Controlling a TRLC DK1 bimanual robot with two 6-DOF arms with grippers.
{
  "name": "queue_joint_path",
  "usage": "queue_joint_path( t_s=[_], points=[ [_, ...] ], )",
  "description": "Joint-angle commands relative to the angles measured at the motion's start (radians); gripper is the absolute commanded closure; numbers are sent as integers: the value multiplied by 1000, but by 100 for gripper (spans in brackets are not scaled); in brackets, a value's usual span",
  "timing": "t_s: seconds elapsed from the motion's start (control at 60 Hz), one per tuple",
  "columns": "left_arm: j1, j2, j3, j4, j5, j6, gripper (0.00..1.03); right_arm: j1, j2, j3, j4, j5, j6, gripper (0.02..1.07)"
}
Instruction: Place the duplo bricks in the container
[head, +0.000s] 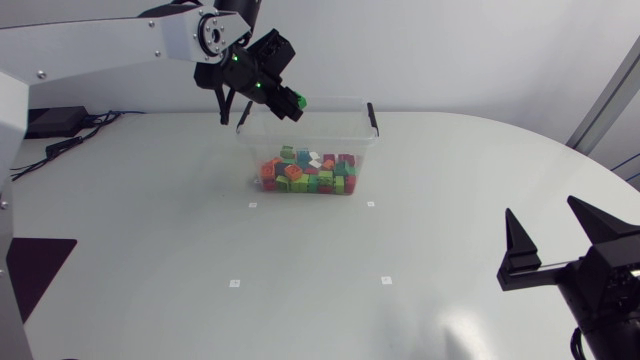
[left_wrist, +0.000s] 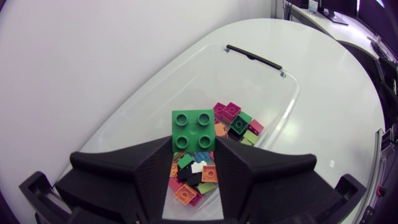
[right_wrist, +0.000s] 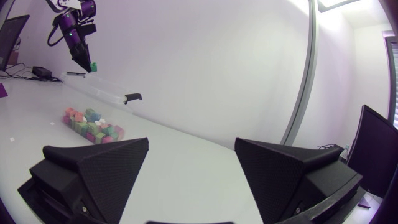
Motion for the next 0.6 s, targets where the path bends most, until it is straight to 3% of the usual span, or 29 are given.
queue_joint_path(
  t_s=[0.0,0.1,0.217,0.267,0.317,0.583],
  points=[
    [5,50,54,-15,-6,-26,74,8,-38,-25,-21,11,17,7],
    [5,81,79,-15,-11,-28,74,7,-62,-25,-51,15,32,8],
    [3,113,105,-16,-25,-28,74,4,-111,-25,-97,24,46,19],
    [3,118,110,-16,-26,-28,74,1,-128,-25,-116,26,48,17],
    [3,122,114,-16,-26,-28,74,-2,-128,-25,-117,26,48,6],
    [2,165,142,-16,-37,-37,74,19,-128,-25,-130,23,34,6]
  ],
)
